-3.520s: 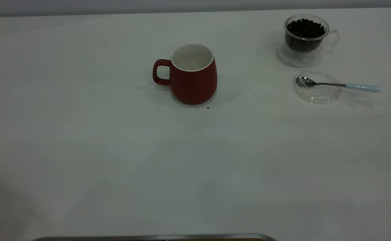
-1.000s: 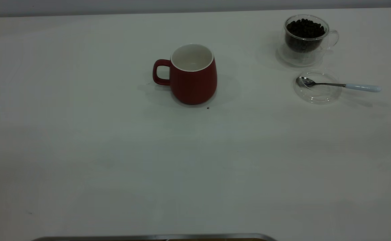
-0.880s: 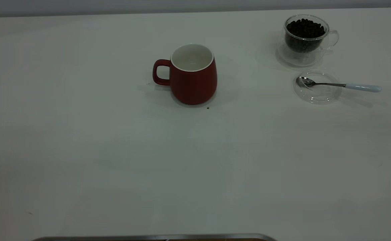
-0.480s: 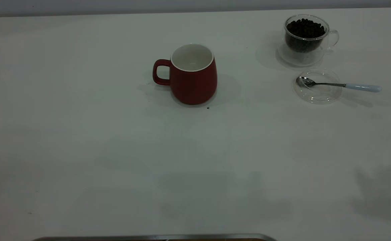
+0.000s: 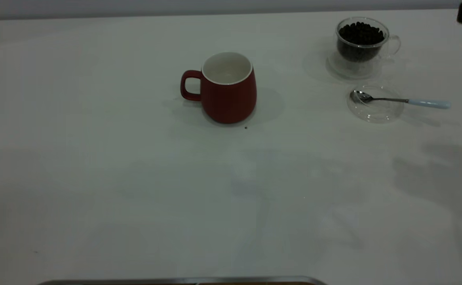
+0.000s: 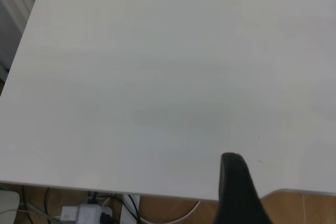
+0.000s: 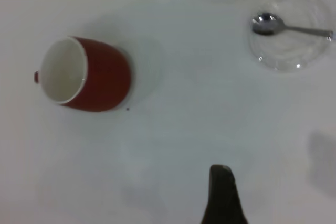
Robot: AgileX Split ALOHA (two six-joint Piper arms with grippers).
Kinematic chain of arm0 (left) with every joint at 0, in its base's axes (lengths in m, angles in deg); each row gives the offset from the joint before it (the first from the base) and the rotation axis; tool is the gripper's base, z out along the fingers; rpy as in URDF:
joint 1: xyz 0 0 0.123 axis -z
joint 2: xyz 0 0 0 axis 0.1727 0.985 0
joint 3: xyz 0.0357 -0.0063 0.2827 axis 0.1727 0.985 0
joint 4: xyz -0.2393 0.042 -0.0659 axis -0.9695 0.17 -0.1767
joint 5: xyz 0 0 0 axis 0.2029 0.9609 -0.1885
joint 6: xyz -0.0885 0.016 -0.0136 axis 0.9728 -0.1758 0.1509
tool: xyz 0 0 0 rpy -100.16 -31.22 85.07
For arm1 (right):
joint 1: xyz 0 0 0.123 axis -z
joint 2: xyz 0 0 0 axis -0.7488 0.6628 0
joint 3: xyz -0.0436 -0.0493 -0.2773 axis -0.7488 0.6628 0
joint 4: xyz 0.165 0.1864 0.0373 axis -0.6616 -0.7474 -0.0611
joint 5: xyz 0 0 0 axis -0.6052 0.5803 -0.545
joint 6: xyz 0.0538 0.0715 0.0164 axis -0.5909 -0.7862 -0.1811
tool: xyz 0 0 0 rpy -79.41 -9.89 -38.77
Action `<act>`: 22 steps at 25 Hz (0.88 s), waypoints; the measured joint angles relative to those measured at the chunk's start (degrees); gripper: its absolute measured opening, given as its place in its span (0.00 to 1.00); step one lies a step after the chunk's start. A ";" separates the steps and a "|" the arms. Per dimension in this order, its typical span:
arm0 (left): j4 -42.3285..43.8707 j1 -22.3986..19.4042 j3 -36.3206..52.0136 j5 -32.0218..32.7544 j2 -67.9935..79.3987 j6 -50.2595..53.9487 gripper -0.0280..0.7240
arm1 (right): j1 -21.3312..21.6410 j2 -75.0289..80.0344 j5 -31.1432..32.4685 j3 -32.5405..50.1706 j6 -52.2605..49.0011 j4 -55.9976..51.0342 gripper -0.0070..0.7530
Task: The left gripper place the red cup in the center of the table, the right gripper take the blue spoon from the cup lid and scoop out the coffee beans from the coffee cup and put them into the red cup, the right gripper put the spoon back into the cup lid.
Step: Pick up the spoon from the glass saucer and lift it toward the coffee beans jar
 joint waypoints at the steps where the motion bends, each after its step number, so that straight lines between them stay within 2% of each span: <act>1: 0.00 0.00 0.00 0.00 0.00 0.00 0.72 | 1.44 1.41 0.99 0.00 3.04 -2.26 0.77; 6: 0.00 0.00 0.00 0.00 0.00 0.00 0.72 | 7.81 10.65 6.71 -0.31 19.66 -16.91 0.77; 10: 0.00 0.00 0.00 0.00 0.00 0.00 0.72 | 11.05 18.49 11.72 -1.61 28.74 -23.79 0.77; 22: 0.00 0.00 0.00 0.00 0.00 0.00 0.72 | 13.35 35.54 14.38 -10.92 31.34 -25.40 0.77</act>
